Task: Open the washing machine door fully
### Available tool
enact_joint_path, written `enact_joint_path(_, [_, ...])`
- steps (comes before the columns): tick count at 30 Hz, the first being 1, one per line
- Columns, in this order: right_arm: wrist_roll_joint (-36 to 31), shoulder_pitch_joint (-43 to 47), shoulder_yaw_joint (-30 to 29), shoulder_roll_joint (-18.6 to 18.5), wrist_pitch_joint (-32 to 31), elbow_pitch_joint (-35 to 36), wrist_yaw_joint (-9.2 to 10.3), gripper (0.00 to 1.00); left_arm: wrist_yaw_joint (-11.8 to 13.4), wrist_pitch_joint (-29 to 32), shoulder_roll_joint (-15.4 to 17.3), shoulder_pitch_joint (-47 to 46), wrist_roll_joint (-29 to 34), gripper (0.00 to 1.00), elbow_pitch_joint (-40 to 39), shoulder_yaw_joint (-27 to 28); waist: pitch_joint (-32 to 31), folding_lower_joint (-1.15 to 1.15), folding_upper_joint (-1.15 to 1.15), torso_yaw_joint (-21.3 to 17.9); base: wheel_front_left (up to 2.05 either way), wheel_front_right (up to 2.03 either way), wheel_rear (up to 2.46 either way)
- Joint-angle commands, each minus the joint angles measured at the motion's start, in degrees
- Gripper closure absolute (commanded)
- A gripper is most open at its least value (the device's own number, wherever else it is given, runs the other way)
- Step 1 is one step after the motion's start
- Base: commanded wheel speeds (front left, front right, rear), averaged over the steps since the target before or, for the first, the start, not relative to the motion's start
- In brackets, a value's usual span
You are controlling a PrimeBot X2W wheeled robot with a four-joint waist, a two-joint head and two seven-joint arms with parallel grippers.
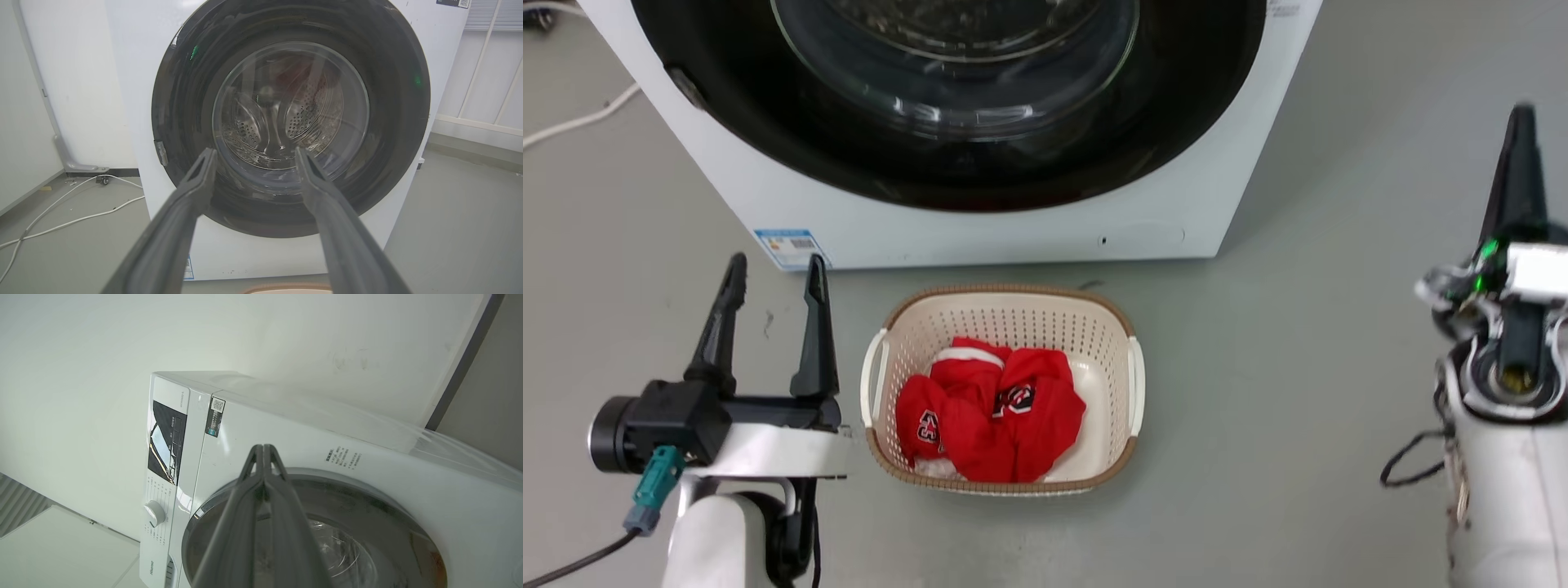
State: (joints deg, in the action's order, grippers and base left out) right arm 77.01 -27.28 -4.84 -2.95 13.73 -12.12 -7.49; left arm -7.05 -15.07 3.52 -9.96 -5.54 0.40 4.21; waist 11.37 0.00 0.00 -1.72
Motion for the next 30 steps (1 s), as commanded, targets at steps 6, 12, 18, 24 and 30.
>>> enact_joint_path(6, [2.22, -15.8, -2.13, -3.1, -8.08, -7.94, 0.0, 1.0, -0.29, -0.13, 0.76, -4.41, -0.71, 0.0, -1.02, 0.5, 7.76, 0.0, 0.0, 1.13, 0.0, 0.0, 0.0])
enact_joint_path(12, [1.12, -27.53, -1.63, -5.92, -15.79, -17.38, -0.01, 1.0, -0.4, -0.13, 0.93, -6.3, -1.0, 0.0, -1.33, 0.35, 10.03, 0.0, 0.0, 1.17, 0.0, 0.0, 0.0])
enact_joint_path(18, [-2.55, -39.64, 1.22, -7.87, -27.0, -28.69, -0.01, 1.0, -0.47, -0.13, 1.53, -7.4, -1.33, 0.0, -1.6, -0.12, 11.45, 0.0, 0.0, 1.11, 0.0, 0.0, 0.0])
enact_joint_path(24, [-7.1, -48.79, 3.61, -7.13, -35.5, -38.07, 0.0, 1.0, -0.48, -0.13, 2.29, -8.24, -1.83, 0.0, -2.12, -0.64, 12.95, 0.0, 0.0, 1.15, 0.0, 0.0, 0.0])
enact_joint_path(30, [-10.72, -55.84, 3.65, -5.81, -38.93, -45.11, 0.0, 1.0, -0.49, -0.13, 2.93, -9.32, -2.21, 0.0, -2.72, -1.14, 15.16, 0.0, 0.0, 1.46, 0.0, 0.0, 0.0])
